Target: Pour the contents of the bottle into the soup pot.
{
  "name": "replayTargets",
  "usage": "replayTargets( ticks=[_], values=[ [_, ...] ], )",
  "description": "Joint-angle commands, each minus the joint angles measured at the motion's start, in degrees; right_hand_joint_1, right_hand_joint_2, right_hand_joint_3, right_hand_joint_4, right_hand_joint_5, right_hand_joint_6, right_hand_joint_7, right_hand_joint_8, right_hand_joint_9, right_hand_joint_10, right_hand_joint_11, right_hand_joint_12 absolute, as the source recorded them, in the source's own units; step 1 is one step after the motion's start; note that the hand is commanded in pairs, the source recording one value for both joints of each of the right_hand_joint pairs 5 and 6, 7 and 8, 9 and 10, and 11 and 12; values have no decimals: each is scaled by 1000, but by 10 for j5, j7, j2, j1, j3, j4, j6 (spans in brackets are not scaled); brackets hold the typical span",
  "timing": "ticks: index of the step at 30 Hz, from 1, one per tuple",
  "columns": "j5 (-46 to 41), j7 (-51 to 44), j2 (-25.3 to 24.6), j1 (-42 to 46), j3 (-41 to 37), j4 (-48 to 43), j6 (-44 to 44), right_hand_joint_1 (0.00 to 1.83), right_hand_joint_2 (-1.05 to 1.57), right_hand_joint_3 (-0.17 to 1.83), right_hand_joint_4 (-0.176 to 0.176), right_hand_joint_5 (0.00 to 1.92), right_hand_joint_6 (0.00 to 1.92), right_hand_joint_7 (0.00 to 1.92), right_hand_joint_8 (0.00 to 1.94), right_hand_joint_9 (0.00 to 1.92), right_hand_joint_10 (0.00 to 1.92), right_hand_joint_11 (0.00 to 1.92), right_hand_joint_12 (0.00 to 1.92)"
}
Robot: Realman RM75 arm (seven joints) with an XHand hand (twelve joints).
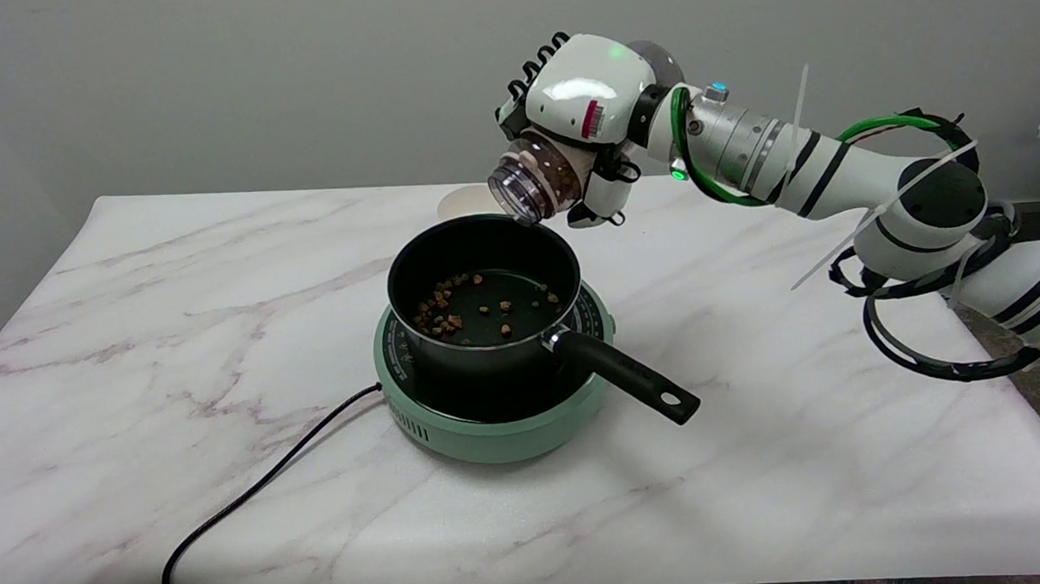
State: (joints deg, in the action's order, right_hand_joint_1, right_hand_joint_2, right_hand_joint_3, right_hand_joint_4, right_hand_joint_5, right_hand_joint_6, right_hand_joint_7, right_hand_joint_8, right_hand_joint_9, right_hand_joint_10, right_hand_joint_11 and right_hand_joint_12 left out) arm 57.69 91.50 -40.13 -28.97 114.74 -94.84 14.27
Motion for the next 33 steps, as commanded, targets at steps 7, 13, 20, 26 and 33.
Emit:
replayTargets(
  ticks=[7,13,20,26,33],
  values=[
    [74,10,4,-13,4,-26,7,1288,1423,644,0,1920,1920,1920,1920,1473,1473,1253,1253],
    [95,18,4,-19,5,-29,10,1284,1421,645,0,1920,1920,1920,1920,1471,1471,1252,1252],
    [127,43,4,-25,5,-32,11,1274,1429,646,0,1920,1920,1920,1920,1470,1470,1252,1252],
    [128,43,4,-30,5,-30,17,1270,1435,641,0,1920,1920,1920,1920,1470,1470,1254,1254],
    [171,63,4,-39,5,-32,22,1269,1434,641,0,1920,1920,1920,1920,1469,1469,1254,1254]
  ],
)
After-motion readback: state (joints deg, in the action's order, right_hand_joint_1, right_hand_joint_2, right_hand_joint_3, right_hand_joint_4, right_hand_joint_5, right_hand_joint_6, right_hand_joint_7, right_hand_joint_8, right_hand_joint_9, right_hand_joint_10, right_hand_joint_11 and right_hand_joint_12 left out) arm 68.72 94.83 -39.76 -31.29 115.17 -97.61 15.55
